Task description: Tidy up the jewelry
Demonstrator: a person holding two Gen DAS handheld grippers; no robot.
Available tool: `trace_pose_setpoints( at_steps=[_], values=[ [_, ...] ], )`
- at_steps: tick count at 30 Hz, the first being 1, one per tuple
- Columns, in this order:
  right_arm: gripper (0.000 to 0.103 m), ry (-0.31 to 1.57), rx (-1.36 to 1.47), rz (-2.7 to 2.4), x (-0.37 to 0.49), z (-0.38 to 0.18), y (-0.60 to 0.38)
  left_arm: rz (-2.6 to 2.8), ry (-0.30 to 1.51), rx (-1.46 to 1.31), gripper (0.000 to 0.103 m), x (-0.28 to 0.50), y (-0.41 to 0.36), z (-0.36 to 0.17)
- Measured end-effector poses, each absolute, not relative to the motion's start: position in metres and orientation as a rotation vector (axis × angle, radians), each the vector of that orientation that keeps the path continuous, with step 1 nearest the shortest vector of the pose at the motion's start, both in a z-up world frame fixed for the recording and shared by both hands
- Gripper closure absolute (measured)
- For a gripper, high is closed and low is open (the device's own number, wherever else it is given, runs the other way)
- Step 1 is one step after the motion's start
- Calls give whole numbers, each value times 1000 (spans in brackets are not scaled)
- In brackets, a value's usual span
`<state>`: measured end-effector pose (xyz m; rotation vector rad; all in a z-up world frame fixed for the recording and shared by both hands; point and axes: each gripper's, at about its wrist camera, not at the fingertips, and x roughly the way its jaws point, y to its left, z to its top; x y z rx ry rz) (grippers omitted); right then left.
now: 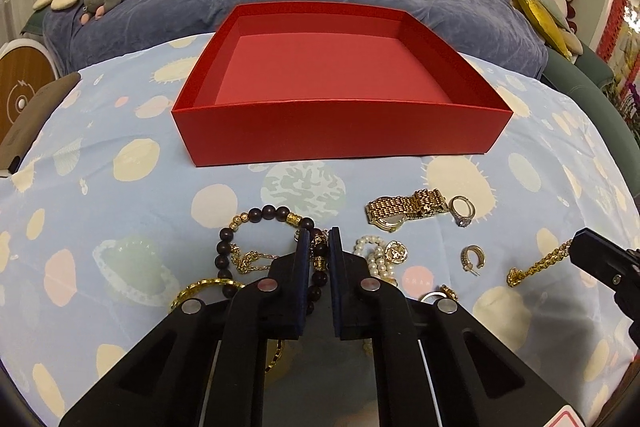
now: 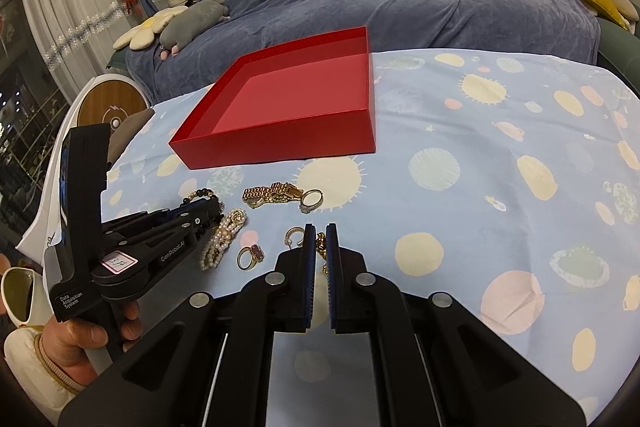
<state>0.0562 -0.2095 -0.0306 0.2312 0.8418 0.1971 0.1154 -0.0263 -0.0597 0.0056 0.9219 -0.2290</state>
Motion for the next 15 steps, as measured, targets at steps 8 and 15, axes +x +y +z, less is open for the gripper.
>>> trace_pose_setpoints(
  at_steps=[8, 15],
  values=[
    [99, 837, 230, 198, 55, -29, -209, -301, 862, -81, 103, 101, -18, -25],
    [99, 831, 228, 197, 54, -27, -209, -308, 816, -117, 103, 93, -5, -5]
  ],
)
